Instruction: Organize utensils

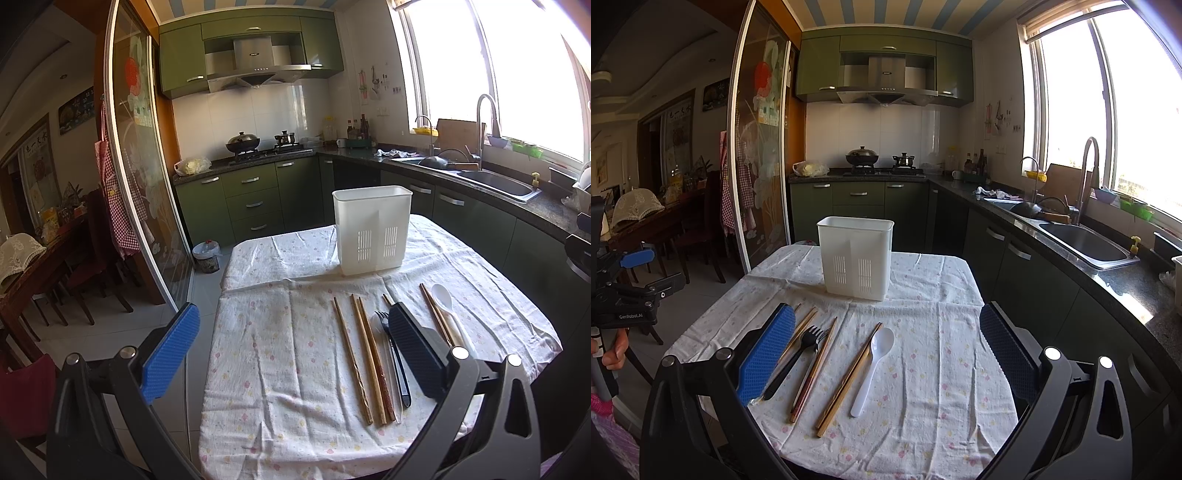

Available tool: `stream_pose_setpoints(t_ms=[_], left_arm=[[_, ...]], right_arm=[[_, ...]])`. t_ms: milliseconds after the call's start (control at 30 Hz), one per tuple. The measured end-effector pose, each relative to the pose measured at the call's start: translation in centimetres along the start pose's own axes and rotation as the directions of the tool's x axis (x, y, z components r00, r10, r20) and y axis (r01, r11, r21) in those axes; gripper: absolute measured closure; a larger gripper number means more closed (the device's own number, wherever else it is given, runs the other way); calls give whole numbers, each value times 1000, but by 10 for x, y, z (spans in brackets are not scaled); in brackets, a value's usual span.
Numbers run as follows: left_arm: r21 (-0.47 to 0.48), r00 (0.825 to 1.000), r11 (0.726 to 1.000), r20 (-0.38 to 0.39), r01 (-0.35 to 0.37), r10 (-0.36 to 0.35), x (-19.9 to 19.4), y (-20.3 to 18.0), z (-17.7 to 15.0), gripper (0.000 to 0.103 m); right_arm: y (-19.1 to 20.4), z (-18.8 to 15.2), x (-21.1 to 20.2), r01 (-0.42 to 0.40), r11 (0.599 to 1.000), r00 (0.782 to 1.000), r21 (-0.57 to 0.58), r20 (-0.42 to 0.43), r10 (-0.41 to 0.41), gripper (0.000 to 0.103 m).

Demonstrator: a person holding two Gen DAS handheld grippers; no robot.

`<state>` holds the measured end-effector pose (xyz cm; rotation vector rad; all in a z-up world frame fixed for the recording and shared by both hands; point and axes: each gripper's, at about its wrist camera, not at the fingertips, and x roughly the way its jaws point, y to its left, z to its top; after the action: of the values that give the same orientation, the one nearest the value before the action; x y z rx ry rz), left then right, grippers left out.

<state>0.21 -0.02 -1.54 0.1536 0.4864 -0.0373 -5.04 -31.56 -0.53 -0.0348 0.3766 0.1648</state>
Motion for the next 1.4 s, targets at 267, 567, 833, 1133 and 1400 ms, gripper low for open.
stream_pose_setpoints(t_ms=[267, 567, 833, 1133, 1400], left_arm=[[31, 998, 999, -63, 7, -5, 5, -4, -1, 6], [109, 994, 994, -109, 16, -4, 9, -17, 9, 6], [107, 993, 992, -101, 64, -53, 20, -35, 21, 6], [52, 923, 979, -345, 199, -169, 72, -51, 35, 6], [-95, 723, 964, -645, 247, -248, 168, -67, 11, 25]], right_arm=[[0, -4, 5, 3, 1000, 1000, 2, -8, -3, 4], [-3, -7, 14, 1, 1000, 999, 11, -37, -1, 4], [-7, -11, 25, 2, 1000, 997, 22, -72, -1, 4], [-22, -21, 46, 22, 998, 990, 61, -139, -14, 4], [-35, -35, 75, -14, 989, 966, 150, -255, 52, 4]])
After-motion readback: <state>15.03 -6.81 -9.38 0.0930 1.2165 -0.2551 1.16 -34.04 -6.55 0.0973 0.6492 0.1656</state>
